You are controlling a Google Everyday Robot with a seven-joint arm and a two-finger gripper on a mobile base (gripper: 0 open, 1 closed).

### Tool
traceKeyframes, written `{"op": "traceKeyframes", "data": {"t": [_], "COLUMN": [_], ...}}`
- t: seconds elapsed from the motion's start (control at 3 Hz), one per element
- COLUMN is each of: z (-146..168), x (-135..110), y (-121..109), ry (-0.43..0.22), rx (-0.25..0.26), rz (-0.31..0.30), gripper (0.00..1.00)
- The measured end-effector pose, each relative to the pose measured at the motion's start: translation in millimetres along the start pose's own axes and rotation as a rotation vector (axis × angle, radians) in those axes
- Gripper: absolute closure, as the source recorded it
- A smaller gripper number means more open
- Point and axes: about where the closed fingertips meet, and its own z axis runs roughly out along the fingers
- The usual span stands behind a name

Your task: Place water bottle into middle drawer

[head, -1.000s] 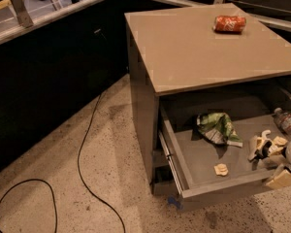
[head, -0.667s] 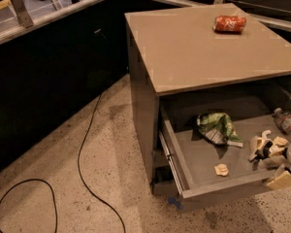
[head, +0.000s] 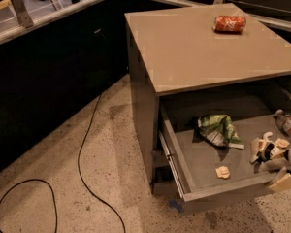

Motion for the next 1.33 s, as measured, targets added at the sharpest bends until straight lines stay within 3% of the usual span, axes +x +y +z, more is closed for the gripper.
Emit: {"op": "traceKeyframes", "data": {"t": [0.67,1.33], "z": [0.9,0.9], "x": [1.5,1.5], "y": [3.1,3.1], "ry": [0.004,0.004], "rx": [-0.001,-0.001], "rz": [-0.004,-0.004], "gripper": [0.96,0.5]}}
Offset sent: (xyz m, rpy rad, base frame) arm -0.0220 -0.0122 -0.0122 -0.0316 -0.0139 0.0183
